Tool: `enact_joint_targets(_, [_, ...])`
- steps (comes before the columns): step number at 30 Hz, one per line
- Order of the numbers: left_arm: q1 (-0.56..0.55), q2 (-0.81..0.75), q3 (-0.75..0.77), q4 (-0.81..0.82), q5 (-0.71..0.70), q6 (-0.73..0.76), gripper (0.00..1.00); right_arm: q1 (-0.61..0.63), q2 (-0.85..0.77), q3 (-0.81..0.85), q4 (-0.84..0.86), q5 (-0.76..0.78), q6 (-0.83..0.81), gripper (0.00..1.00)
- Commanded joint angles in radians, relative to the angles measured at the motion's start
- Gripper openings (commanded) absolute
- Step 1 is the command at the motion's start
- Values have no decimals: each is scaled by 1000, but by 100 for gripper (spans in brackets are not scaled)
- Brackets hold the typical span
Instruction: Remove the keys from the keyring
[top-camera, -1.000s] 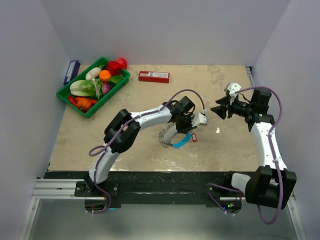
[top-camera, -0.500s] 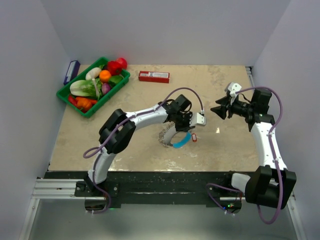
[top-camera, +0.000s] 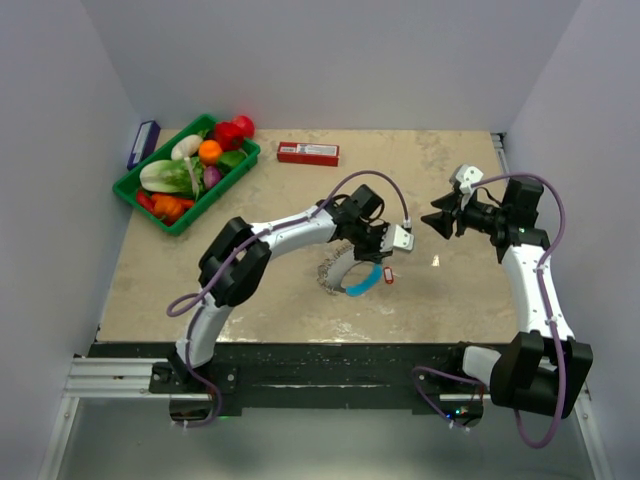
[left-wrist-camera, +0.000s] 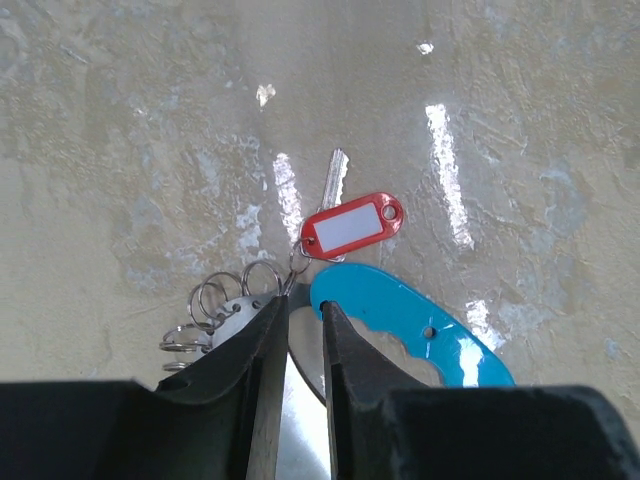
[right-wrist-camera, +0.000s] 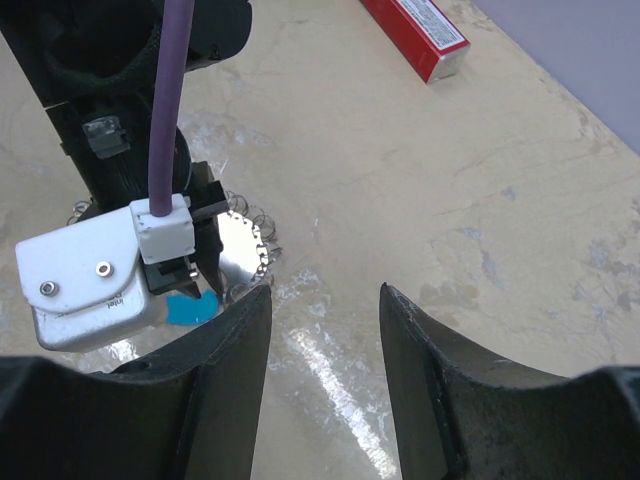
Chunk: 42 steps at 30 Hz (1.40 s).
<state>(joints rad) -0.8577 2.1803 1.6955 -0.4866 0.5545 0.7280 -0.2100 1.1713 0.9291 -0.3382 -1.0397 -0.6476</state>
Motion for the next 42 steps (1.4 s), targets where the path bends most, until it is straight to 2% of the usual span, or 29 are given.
enact_joint_targets(1, [3, 32, 70, 17, 35, 30, 25, -5, 4, 1, -1, -29, -11, 51])
enact_joint_targets(10, [-1, 58, 70, 19, -34, 62, 27, -6, 4, -1, -1, -36, -14, 51])
enact_joint_targets(20, [-4, 76, 76, 23, -50, 71, 27, -9, -1, -7, -1, -40, -14, 51])
enact_joint_targets(26, [-6, 81, 81, 25, -33, 48, 19, -11, 2, -7, -1, -43, -14, 51])
enact_joint_targets(30, [-7, 90, 108, 16, -13, 27, 1, -9, 5, -3, -8, -45, -20, 52])
enact_joint_targets(31, [-7, 91, 113, 16, -13, 16, 0, -9, 4, -1, -13, -42, -23, 52])
enact_joint_targets(39, [2, 52, 84, 46, -31, -36, 0, -11, -2, 20, -47, -42, -43, 52])
enact_joint_targets(42, [31, 1, 67, 80, -4, -119, 0, -11, -5, 42, -79, -49, -63, 52])
